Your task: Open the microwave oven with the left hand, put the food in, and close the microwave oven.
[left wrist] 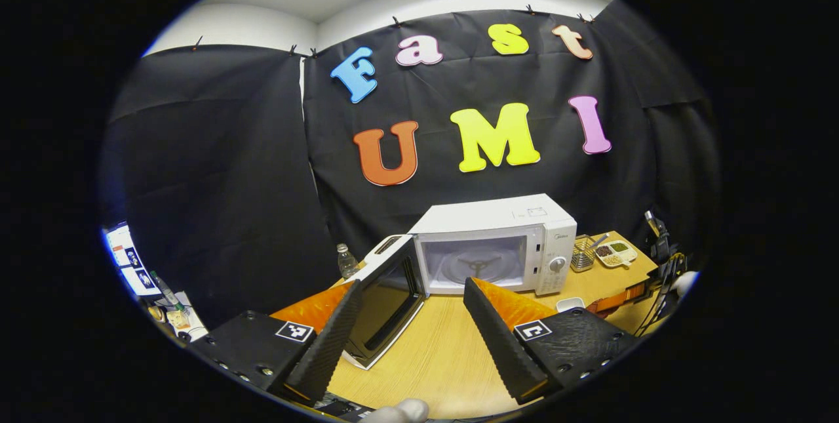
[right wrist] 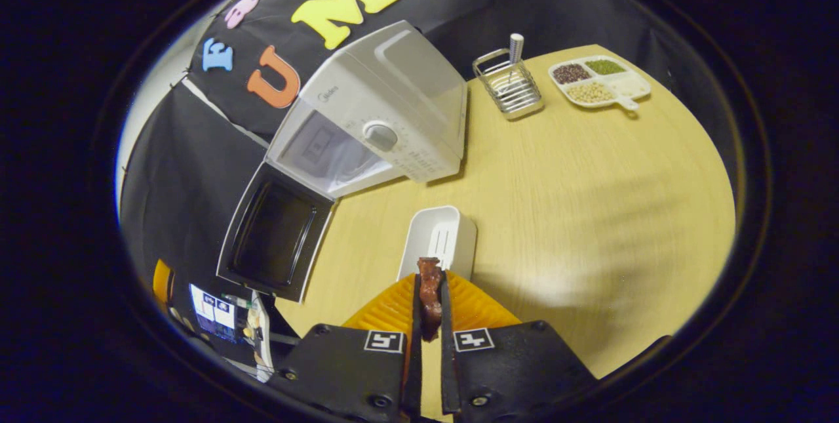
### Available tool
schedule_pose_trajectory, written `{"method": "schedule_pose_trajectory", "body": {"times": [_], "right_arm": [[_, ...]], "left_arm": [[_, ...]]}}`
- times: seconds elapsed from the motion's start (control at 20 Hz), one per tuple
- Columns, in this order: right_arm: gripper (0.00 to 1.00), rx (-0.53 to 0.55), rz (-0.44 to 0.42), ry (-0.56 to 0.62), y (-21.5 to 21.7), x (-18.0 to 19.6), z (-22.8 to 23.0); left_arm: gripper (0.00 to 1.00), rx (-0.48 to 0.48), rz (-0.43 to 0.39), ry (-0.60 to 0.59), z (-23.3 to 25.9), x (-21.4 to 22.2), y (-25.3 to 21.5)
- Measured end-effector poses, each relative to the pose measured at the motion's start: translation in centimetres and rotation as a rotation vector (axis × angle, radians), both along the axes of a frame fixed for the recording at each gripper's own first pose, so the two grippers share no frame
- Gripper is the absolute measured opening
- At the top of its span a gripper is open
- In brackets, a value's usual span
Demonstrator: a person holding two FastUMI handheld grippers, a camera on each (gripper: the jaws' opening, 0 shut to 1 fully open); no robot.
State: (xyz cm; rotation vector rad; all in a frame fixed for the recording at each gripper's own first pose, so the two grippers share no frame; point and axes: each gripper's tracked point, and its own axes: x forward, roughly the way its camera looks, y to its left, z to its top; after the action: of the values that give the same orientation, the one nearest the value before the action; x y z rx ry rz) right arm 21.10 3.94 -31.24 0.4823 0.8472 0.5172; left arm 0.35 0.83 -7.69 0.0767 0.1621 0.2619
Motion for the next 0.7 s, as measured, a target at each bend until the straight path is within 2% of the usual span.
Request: {"method": "schedule_pose_trajectory", "body": {"times": [0.1,0.15,0.2,0.4,0.5,0.55,0.6,0.7], "right_arm": [[0.14,0.002,-0.010,-0.050,0.7,-0.1,2.7],[0.05,0.016,-0.013,-0.078,1.4,-0.2,4.2],[0.14,0.038,-0.023,-0.104,2.3,-0.1,5.9],[0.14,0.137,-0.107,-0.177,7.0,0.7,11.6],[0.14,0.198,-0.161,-0.210,9.9,1.1,13.2],[0.05,0.245,-0.209,-0.229,11.5,1.6,13.9],[0.14,0.279,-0.251,-0.239,13.0,2.4,14.2],[0.12,0.352,-0.334,-0.253,16.1,4.0,14.0]], "left_arm": [[0.95,-0.019,-0.018,-0.005,-0.1,0.1,0.4],[0.95,-0.030,-0.031,-0.012,0.1,0.2,0.6],[0.95,-0.031,-0.045,-0.020,0.4,0.1,0.9],[0.95,0.000,-0.110,-0.032,1.0,0.2,3.2],[0.95,0.003,-0.143,-0.028,1.0,0.1,4.6],[0.95,-0.005,-0.167,-0.021,0.7,0.0,5.2],[0.95,-0.012,-0.182,-0.013,0.4,-0.2,5.9],[0.95,-0.031,-0.211,-0.008,0.4,-0.7,7.4]]}}
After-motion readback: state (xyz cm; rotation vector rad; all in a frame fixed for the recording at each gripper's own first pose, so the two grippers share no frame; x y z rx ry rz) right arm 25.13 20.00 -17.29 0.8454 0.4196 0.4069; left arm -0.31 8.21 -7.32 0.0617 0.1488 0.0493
